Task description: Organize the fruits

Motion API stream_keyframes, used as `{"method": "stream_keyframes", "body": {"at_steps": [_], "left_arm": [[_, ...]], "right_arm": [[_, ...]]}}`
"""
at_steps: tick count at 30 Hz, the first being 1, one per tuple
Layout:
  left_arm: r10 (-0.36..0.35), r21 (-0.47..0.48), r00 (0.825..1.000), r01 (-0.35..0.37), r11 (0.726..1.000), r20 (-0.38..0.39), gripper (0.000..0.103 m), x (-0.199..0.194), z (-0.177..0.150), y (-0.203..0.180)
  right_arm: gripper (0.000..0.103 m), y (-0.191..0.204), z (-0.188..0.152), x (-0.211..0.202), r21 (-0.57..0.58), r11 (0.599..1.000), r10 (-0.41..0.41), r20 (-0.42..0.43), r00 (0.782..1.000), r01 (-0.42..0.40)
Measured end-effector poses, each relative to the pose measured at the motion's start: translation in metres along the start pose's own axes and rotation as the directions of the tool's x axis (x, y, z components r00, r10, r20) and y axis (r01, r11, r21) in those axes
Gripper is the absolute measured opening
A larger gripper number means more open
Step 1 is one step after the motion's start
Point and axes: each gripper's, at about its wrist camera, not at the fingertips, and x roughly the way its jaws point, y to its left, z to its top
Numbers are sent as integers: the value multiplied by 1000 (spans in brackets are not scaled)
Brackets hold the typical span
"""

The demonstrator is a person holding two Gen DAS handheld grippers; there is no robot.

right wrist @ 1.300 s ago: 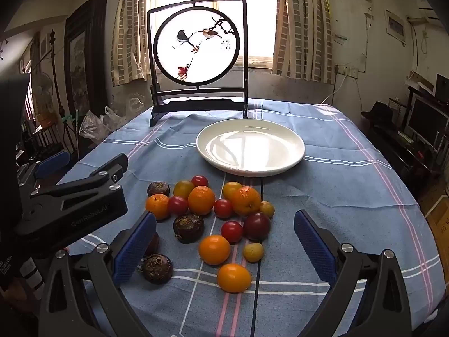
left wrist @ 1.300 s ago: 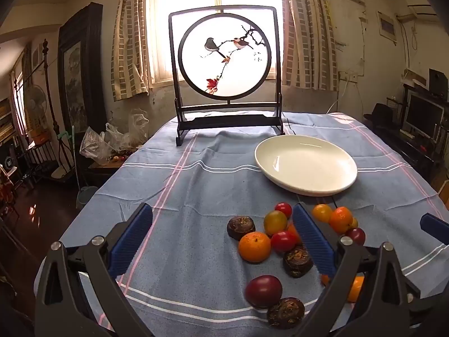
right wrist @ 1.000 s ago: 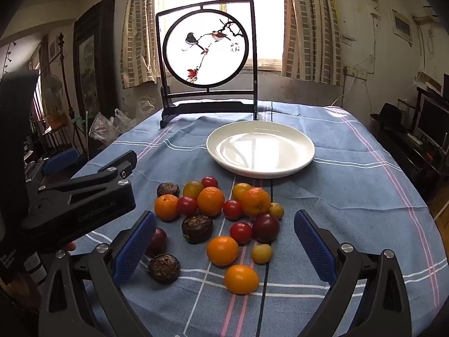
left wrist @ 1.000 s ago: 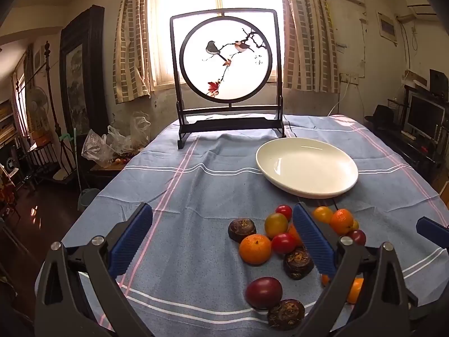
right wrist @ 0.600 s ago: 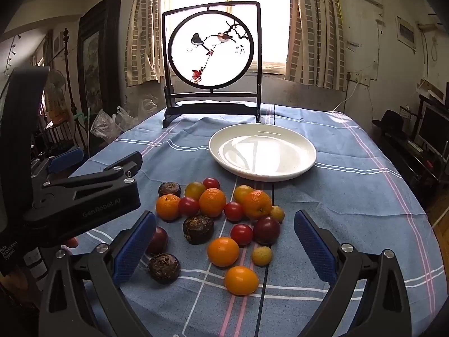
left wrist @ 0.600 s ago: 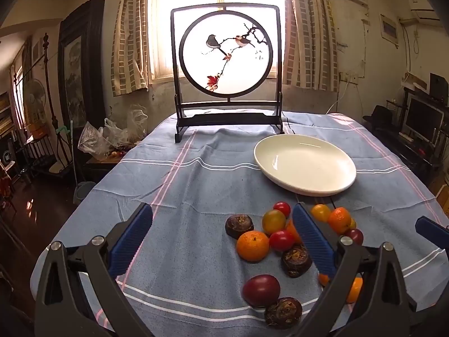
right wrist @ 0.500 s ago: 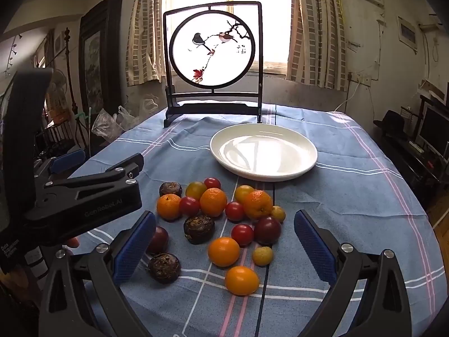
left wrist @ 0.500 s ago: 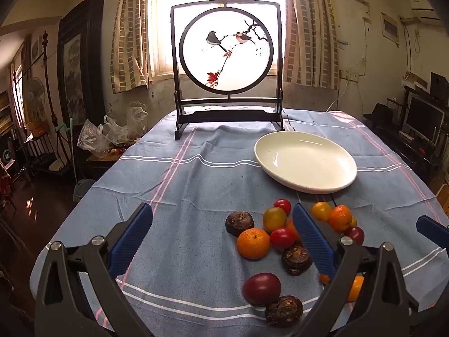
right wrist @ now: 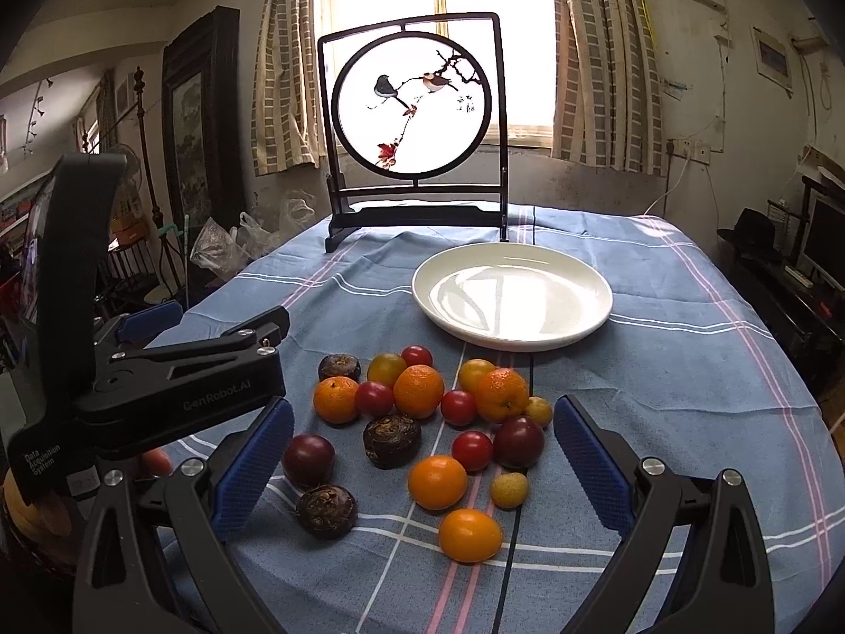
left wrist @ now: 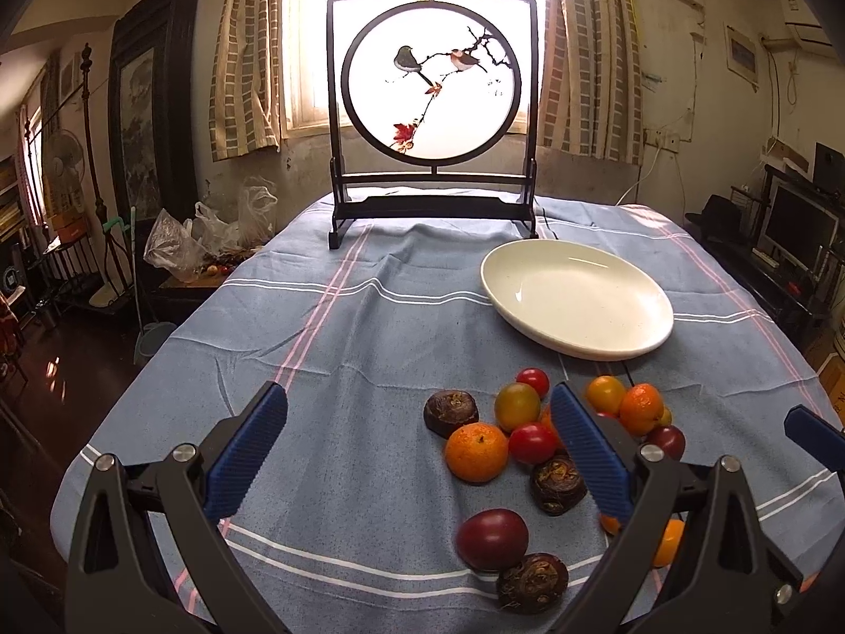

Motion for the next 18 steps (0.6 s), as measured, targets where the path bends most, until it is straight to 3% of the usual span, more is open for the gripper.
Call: {"method": "stream_keyframes", "body": {"at_steps": [6,18], "left_arm": [[-1,9,1000,1,1000,3,98,1,0,-2],[14,12,1000,-13,1000,-15,98,4,0,-1]], "right_arm": [[99,-7,1,2,24,1000,0,-16,1000,0],[99,-3,-2,4,-38,999,-12,-25,1000,11]]}}
